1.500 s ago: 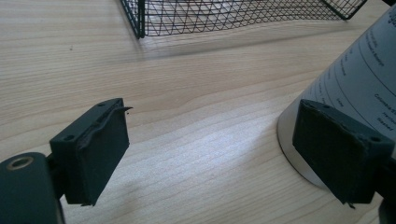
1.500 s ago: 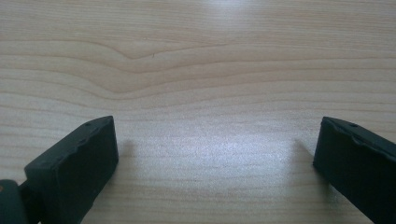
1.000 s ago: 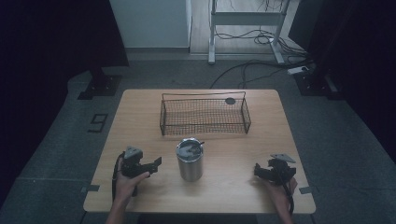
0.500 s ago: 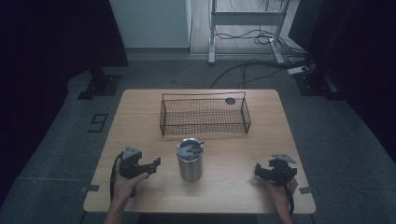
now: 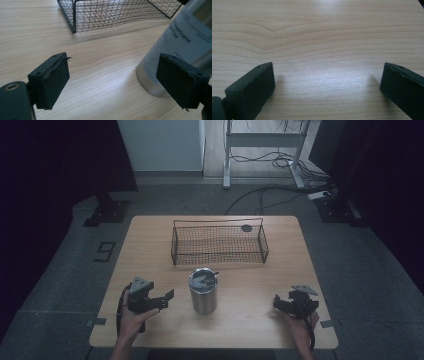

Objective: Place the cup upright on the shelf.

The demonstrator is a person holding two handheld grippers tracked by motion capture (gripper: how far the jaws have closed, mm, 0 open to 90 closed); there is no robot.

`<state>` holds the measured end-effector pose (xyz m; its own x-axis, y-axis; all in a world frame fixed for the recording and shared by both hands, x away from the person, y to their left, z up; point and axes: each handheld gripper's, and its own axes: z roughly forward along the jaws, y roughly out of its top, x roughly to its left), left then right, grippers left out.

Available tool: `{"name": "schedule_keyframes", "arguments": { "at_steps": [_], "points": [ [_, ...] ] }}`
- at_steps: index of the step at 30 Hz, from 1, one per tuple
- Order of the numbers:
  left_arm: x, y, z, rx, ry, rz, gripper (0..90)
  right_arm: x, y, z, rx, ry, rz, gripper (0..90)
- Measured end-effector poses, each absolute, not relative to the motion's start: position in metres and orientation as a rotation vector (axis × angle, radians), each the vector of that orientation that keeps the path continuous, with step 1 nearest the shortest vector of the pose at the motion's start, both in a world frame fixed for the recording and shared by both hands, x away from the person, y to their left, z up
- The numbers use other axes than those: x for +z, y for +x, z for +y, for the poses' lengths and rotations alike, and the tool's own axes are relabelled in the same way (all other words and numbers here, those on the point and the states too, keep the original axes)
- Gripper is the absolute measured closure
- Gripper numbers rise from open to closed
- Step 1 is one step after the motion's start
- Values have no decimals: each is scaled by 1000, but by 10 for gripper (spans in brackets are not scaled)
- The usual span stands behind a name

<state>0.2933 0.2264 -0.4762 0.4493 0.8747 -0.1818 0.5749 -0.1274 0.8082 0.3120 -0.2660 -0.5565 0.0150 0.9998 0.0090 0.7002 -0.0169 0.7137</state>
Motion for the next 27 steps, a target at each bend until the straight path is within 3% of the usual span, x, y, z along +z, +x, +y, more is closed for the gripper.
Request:
{"name": "schedule_keyframes", "arguments": {
  "at_steps": [14,27],
  "points": [
    [-466,283,215,361,1815,1130,114,-557,312,-266,739,1771,1738,0],
    [-457,273,201,328,1828,1028,45,-557,312,-266,739,1771,1738,0]
  ]
}}
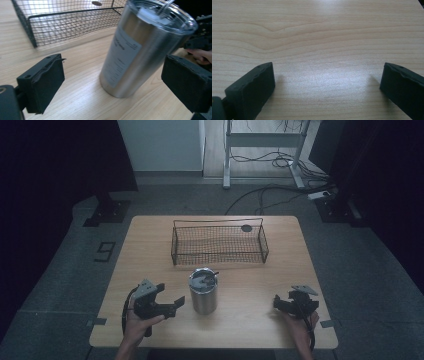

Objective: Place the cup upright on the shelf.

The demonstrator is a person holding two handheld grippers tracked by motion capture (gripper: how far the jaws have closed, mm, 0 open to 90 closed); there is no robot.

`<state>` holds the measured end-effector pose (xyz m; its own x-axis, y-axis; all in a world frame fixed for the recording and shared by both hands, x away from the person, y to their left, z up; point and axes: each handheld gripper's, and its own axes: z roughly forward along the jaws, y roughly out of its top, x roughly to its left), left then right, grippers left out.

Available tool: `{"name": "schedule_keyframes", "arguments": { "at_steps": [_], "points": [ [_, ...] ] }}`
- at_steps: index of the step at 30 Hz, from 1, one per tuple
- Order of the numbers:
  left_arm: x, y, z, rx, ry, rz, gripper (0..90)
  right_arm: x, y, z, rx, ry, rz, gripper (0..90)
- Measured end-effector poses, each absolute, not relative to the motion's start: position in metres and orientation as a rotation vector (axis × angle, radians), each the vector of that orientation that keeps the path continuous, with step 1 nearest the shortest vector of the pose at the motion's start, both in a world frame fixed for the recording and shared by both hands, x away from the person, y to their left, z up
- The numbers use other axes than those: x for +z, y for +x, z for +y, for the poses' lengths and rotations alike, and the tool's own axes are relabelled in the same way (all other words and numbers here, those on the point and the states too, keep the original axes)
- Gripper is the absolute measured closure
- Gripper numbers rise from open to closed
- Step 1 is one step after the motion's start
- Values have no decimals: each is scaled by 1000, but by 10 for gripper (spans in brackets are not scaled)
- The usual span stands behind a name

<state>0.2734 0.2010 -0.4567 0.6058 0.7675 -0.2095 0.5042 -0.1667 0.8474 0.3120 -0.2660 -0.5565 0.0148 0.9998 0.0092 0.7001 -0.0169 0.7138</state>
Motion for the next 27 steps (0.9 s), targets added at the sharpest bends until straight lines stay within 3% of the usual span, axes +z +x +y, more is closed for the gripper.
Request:
{"name": "schedule_keyframes", "arguments": {
  "at_steps": [27],
  "points": [
    [-462,270,164,319,1908,945,0,-557,311,-266,739,1772,1735,0]
  ]
}}
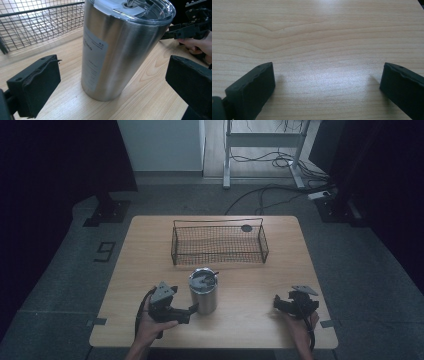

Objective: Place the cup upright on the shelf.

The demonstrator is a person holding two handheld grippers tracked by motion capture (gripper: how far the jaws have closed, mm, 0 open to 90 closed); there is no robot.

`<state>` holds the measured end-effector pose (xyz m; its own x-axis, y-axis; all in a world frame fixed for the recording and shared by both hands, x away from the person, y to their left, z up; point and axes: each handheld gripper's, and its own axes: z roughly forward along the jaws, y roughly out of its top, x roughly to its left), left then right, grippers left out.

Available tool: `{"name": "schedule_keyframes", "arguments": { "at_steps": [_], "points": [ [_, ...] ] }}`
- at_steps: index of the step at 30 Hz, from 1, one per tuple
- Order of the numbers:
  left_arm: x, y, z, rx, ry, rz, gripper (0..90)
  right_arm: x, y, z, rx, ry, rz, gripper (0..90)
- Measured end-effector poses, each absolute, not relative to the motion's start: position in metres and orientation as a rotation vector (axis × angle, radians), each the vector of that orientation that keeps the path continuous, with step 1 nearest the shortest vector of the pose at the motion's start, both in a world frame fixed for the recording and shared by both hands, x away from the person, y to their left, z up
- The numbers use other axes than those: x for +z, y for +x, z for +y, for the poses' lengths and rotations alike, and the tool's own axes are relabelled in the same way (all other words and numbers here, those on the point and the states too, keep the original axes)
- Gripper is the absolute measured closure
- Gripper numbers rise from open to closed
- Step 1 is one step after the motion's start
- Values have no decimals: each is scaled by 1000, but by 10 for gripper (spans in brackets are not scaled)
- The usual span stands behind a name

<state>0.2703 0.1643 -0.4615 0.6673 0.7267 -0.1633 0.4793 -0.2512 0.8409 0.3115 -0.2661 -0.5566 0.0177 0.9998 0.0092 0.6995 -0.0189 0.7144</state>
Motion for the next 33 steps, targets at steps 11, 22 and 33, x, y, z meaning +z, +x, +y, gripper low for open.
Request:
{"name": "schedule_keyframes", "arguments": {
  "at_steps": [11,22,33],
  "points": [
    [-466,274,149,308,1907,939,0,-557,311,-266,739,1775,1731,0],
    [-463,279,138,368,1921,935,0,-557,311,-266,740,1776,1729,0],
    [-473,293,110,430,1919,983,0,-556,311,-266,740,1775,1732,0]
  ]
}}
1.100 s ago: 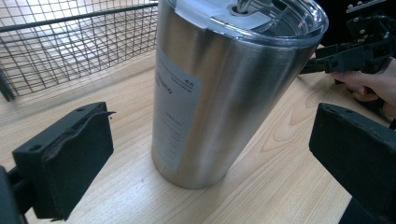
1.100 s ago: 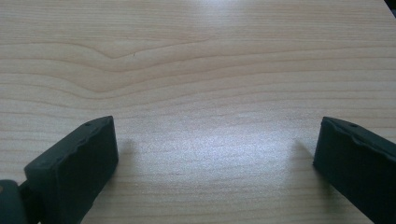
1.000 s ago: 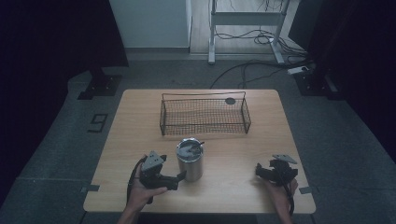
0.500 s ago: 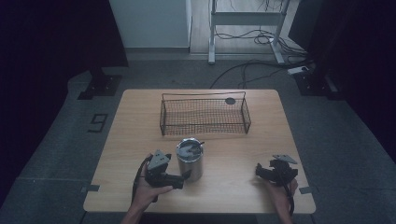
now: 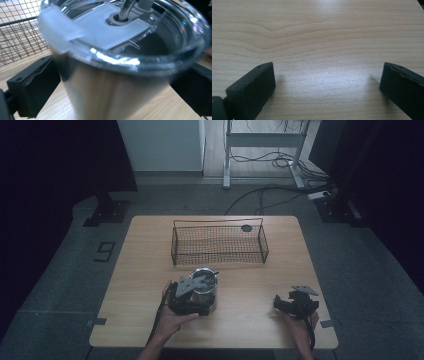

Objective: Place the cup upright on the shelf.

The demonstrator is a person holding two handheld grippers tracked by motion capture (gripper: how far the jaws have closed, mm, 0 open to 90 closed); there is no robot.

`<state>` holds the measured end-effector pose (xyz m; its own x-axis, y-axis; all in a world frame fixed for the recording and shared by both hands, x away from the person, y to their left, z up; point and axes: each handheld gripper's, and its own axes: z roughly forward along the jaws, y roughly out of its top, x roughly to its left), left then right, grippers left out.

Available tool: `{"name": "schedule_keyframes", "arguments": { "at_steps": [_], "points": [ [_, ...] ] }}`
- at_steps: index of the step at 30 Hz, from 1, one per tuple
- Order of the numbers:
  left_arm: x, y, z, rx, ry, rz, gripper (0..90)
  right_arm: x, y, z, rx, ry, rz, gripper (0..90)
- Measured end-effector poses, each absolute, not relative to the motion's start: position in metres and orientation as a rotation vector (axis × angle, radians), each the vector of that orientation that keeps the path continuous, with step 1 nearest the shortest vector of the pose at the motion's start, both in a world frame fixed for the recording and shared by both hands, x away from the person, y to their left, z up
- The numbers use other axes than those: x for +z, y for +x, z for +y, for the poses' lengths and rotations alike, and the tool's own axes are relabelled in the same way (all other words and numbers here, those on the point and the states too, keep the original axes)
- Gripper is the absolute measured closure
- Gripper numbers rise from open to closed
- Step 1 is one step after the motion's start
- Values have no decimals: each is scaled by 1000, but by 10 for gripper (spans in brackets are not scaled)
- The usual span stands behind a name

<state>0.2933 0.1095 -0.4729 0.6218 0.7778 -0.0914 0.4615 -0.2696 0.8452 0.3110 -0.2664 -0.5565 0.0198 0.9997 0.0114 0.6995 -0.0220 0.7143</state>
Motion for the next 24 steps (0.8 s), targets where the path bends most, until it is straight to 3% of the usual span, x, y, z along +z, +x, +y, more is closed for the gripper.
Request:
{"name": "schedule_keyframes", "arguments": {
  "at_steps": [24],
  "points": [
    [-484,305,92,544,1902,1009,36,-556,311,-266,740,1775,1732,0]
  ]
}}
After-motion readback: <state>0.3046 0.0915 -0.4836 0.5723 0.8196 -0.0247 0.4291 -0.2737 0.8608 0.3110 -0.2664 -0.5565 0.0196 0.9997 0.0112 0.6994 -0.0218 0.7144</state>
